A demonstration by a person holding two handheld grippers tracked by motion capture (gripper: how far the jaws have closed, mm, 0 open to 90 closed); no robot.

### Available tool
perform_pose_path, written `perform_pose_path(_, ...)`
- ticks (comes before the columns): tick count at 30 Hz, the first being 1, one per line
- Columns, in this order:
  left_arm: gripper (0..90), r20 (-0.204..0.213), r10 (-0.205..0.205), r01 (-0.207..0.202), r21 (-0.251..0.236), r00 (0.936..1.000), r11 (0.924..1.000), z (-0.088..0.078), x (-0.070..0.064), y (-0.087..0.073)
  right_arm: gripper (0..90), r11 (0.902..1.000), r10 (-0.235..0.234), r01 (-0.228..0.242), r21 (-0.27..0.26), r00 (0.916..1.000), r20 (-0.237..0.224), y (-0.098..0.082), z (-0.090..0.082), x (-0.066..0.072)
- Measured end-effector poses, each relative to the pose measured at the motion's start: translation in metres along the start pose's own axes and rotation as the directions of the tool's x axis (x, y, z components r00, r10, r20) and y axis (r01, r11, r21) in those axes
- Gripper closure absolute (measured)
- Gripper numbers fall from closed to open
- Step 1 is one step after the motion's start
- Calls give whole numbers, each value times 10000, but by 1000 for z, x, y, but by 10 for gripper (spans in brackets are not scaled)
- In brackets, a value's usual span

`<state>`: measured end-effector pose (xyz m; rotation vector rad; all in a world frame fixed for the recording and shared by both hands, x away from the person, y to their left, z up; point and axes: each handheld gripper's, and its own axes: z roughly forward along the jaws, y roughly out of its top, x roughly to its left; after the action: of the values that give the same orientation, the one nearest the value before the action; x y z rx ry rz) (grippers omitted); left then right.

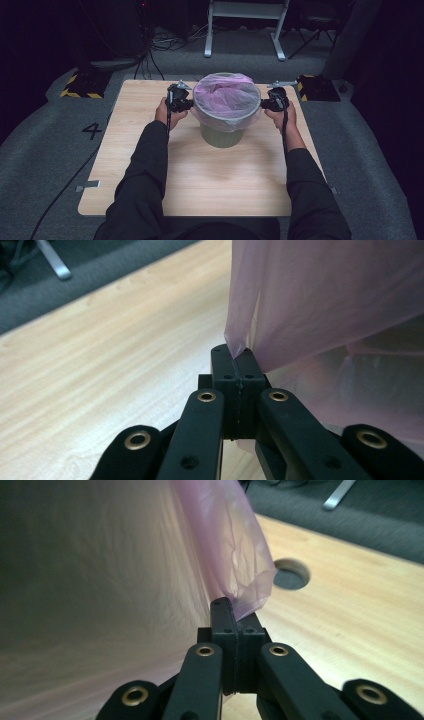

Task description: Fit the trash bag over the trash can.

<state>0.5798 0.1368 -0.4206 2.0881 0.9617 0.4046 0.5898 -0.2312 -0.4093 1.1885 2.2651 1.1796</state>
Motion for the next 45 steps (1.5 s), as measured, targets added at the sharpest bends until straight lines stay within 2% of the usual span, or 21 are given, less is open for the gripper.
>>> perform_pose_path(1,900,90,-57,56,74,9999,10000,1,0,0,900,9998,109,-104,143,9995,-312,-1,3,0)
perform_pose_path(3,900,187,-38,34,189,9998,9998,2,0,0,900,9997,151,-144,198,9993,-354,-2,4,0)
perform_pose_path(6,900,-15,11,-11,124,10000,9999,1,-1,0,900,9995,229,-219,243,9990,-396,-2,4,0)
perform_pose_path(9,862,-493,109,-122,-252,9987,9996,-5,0,-1,842,9998,-129,127,171,9999,70,-1,0,2)
perform_pose_path(11,832,-594,75,-110,-593,9982,9982,-12,4,-2,824,9991,-284,285,-327,9996,32,-2,-7,1)
perform_pose_path(14,892,-719,-139,42,-1340,9973,9910,-26,11,-4,819,9967,-242,258,-774,9995,218,-2,-18,-4)
perform_pose_path(17,886,-684,-101,-28,-1858,9976,9826,-36,15,-3,810,9926,-129,165,-1199,9994,308,-3,-28,-11)
perform_pose_path(18,853,-517,-88,-18,-2011,9986,9796,-38,15,-3,807,9916,-74,111,-1290,9995,294,-3,-31,-13)
perform_pose_path(19,825,-708,-93,-55,-2070,9974,9783,-40,15,-2,793,9908,-23,63,-1351,9996,295,-3,-33,-14)
perform_pose_path(20,785,-929,-160,-43,-2142,9955,9768,-41,14,-1,754,9893,-13,51,-1460,9997,260,-3,-35,-15)
perform_pose_path(23,632,-972,-435,191,-2386,9943,9709,-42,15,2,606,9842,156,-101,-1766,9994,301,-1,-39,-17)
perform_pose_path(25,600,-824,-532,305,-2557,9952,9663,-42,15,3,577,9810,193,-121,-1934,9992,352,0,-42,-18)
perform_pose_path(30,462,-1090,-974,659,-2622,9893,9628,-38,13,9,532,9744,101,4,-2246,9989,458,6,-45,-17)
perform_pose_path(32,470,-1022,-969,659,-2722,9900,9600,-37,11,11,517,9725,85,32,-2330,9988,492,7,-46,-17)
perform_pose_path(34,502,-952,-827,552,-2615,9920,9636,-35,9,13,498,9680,165,-27,-2509,9985,528,9,-47,-18)
perform_pose_path(36,538,-867,-704,458,-2587,9937,9649,-34,8,15,494,9652,269,-32,-2615,9958,871,13,-47,-17)
perform_pose_path(38,639,-675,-636,433,-2684,9957,9623,-33,8,17,578,9650,249,48,-2623,9937,1094,16,-46,-17)
perform_pose_path(39,731,-608,-608,424,-2680,9963,9625,-33,8,18,686,9686,277,-3,-2485,9939,1070,19,-43,-17)
perform_pose_path(40,731,-558,-488,323,-2660,9972,9634,-32,7,19,686,9686,277,-3,-2485,9939,1070,19,-43,-17)
perform_pose_path(41,827,-476,-389,249,-2647,9981,9640,-31,6,19,783,9683,264,-17,-2498,9951,958,21,-41,-17)
perform_pose_path(45,899,-354,-11,-75,-2429,9994,9700,-26,3,21,882,9705,176,77,-2411,9946,1024,24,-38,-15)
